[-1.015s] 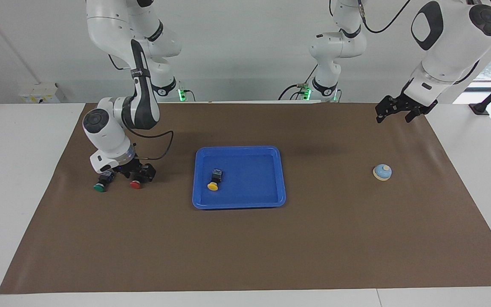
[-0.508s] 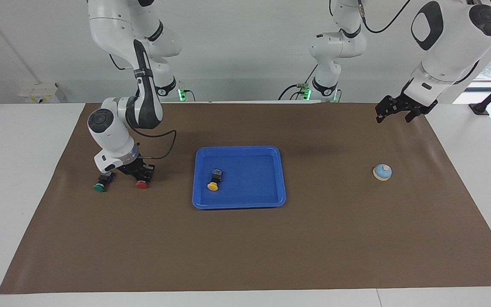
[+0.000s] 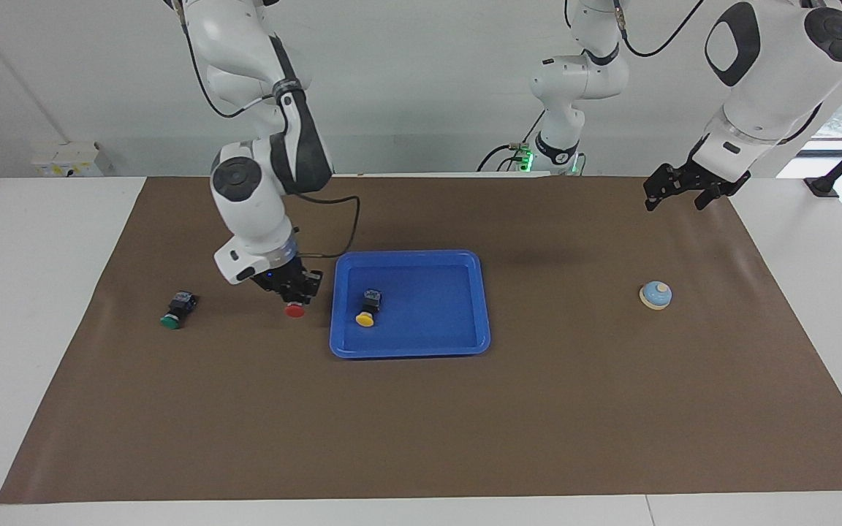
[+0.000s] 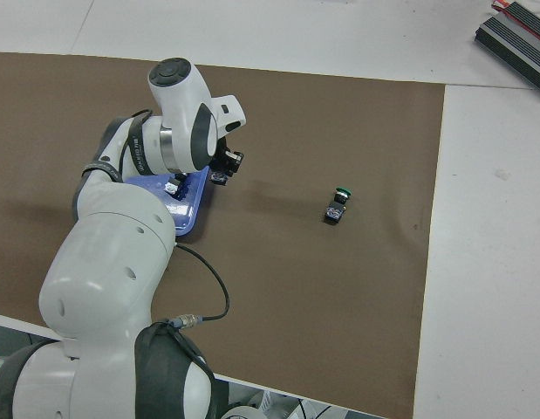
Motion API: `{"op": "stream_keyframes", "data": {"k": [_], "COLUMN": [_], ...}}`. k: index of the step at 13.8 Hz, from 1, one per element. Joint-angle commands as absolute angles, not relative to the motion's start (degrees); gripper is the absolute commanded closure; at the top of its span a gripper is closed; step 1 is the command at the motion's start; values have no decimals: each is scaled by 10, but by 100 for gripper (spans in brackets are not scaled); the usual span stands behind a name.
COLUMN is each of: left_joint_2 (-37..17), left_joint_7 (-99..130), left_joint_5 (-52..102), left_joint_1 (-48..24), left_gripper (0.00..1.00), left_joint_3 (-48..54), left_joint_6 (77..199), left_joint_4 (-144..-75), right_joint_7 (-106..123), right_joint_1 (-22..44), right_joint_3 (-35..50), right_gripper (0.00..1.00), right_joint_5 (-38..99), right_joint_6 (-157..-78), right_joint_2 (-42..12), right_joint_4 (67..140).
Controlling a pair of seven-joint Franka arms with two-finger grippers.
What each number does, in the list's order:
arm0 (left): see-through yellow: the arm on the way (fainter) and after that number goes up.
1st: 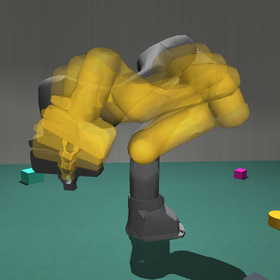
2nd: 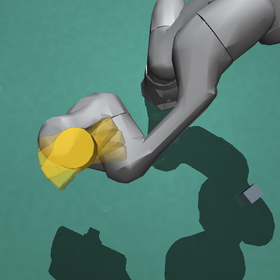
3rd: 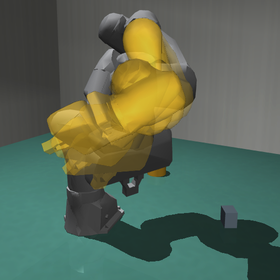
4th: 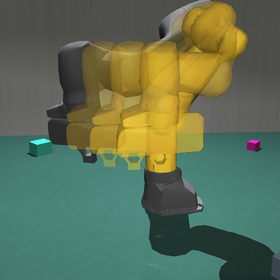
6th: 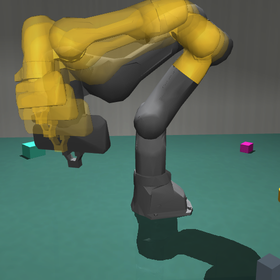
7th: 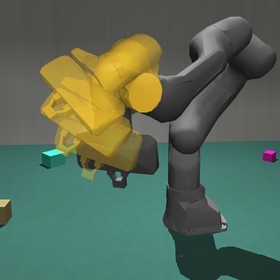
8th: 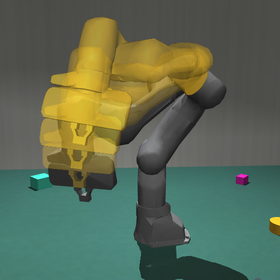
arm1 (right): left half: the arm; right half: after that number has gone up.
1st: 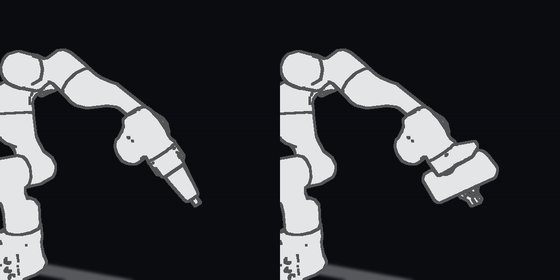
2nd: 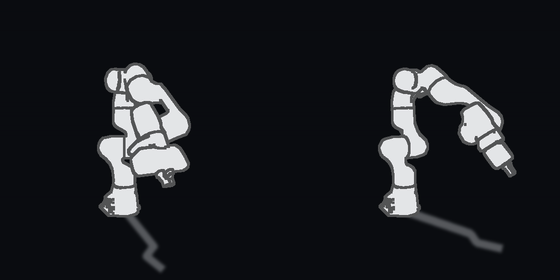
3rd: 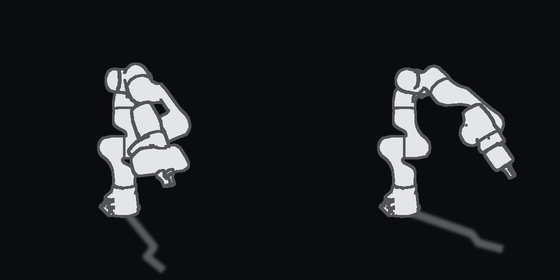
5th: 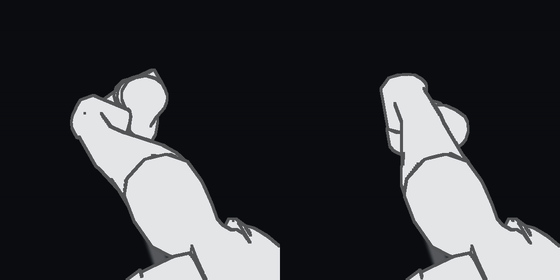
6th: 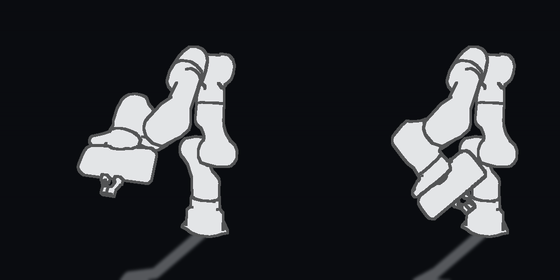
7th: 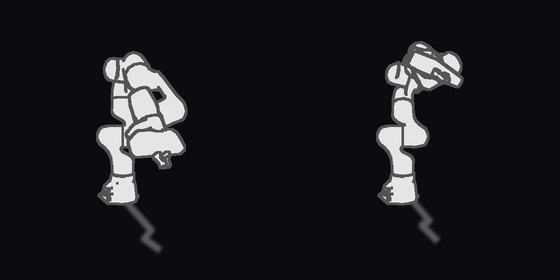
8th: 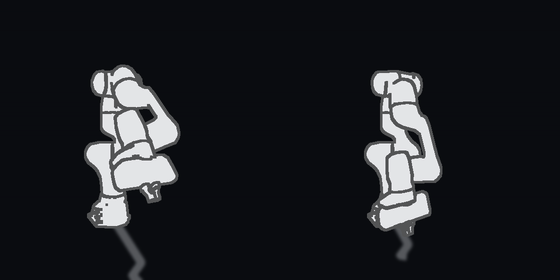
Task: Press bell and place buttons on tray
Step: 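Place the red button in the tray beside the yellow one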
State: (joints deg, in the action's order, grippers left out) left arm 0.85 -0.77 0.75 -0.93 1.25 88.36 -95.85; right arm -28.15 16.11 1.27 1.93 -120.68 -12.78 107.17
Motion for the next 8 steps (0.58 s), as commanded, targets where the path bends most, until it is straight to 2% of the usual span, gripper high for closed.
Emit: {"op": "stream_keyframes", "data": {"k": [1, 3, 6, 8], "left_joint_2": [11, 11, 11, 11], "left_joint_7": [-3, -3, -3, -3], "left_joint_5": [4, 4, 4, 4], "left_joint_1": [-9, -9, -9, -9], "left_gripper": [0, 0, 0, 0], "left_joint_3": [12, 12, 12, 12], "left_joint_6": [885, 885, 885, 885], "left_joint_4": [-956, -956, -956, -956], "right_joint_7": [-381, -435, -471, -473], "right_joint_1": [234, 282, 327, 329], "right_joint_3": [11, 10, 9, 8], "right_gripper": [100, 100, 100, 100], "right_joint_5": [27, 21, 18, 13], "right_joint_6": [-1187, -1189, -1243, -1291], "right_joint_2": [-191, -228, -277, -281], "right_joint_4": [976, 938, 938, 965]}}
